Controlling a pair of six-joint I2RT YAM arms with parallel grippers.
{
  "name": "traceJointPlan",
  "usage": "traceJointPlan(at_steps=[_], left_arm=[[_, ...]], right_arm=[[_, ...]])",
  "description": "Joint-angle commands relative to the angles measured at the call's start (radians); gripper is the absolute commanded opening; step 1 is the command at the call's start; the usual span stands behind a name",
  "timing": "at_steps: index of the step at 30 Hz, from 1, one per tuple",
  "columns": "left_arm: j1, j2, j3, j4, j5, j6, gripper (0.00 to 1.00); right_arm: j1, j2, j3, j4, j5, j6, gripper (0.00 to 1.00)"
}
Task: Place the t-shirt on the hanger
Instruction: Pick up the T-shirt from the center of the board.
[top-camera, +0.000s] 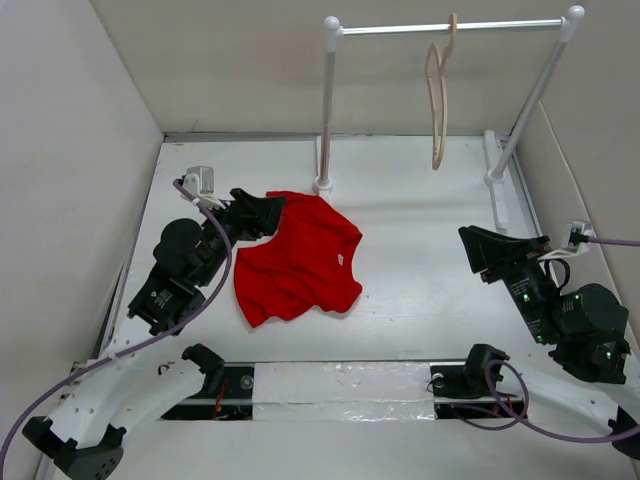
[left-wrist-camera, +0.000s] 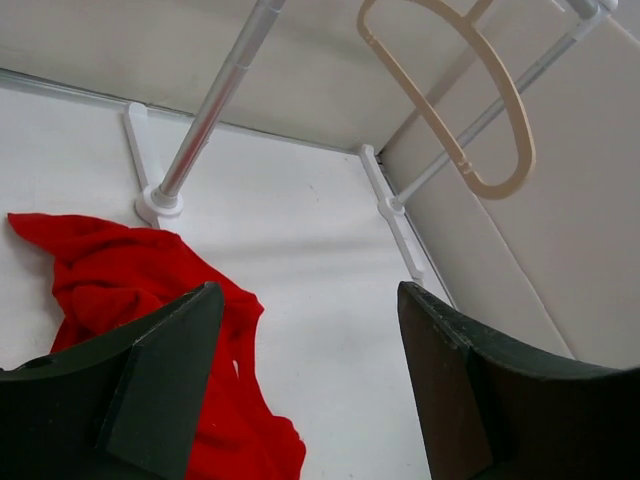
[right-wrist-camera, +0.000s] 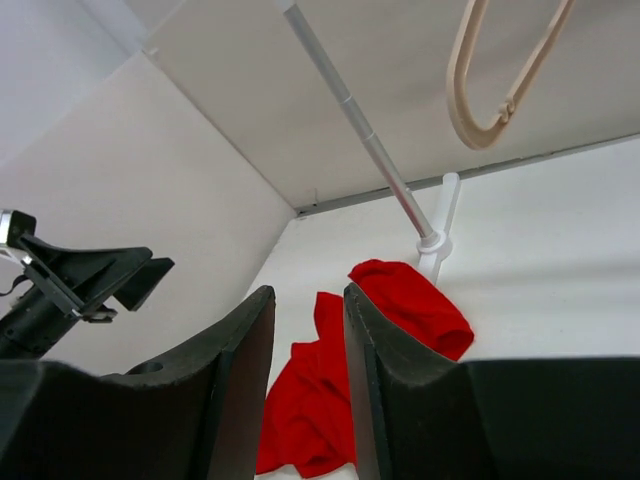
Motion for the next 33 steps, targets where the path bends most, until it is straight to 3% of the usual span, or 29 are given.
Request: traceJointPlan(at_steps=[1,5,11,12,13,16,18,20,22,26,27,29,33], left_arm=[[-0.002,0.027,0.039,0.057,0.034,0.018,0.67],[-0.002,0.074,0.056,0.079,0.084,0.027,0.6],[-0.002,0.133,0.033,0.189,0.212,-0.027,0.21],[-0.002,0.159,0.03,0.212,0.221,-0.03,0.07],[-0.002,0.176,0.03,0.224,0.227,-0.034,0.01],[-0.014,0.271,0.048,0.231,0.226,-0.045,0.0],[-0.092,0.338,0.073,0.208,0.133,-0.024,0.0],[-0.266,0.434,0.177,0.14,-0.146,0.03,0.0],[-0.35,0.493,0.26,0.05,-0.367,0.067,0.0],[-0.322,0.495,0.131,0.128,-0.296,0.019,0.01],[-0.309,0.501,0.102,0.146,-0.279,0.012,0.03],[-0.299,0.535,0.067,0.134,-0.267,0.008,0.05],[-0.299,0.675,0.068,0.138,-0.239,0.033,0.12]], right_arm=[[-0.005,0.037,0.037,-0.012,0.04,-0.019,0.34],[-0.005,0.093,0.031,-0.018,0.053,-0.016,0.01],[-0.005,0.177,0.041,-0.059,0.033,0.001,0.0],[-0.005,0.189,0.031,-0.053,0.016,0.002,0.0],[-0.005,0.196,0.024,-0.046,0.005,-0.001,0.0],[-0.022,0.243,-0.044,0.02,-0.01,-0.002,0.0],[-0.068,0.297,-0.068,0.045,-0.062,0.008,0.0],[-0.192,0.392,-0.081,0.049,-0.221,0.04,0.0],[-0.334,0.48,-0.105,0.081,-0.402,0.068,0.0],[-0.49,0.538,-0.198,0.187,-0.556,0.108,0.0],[-0.511,0.547,-0.228,0.294,-0.59,0.119,0.0],[-0.542,0.612,-0.28,0.365,-0.689,0.145,0.0],[-0.552,0.766,-0.309,0.501,-0.704,0.16,0.0]])
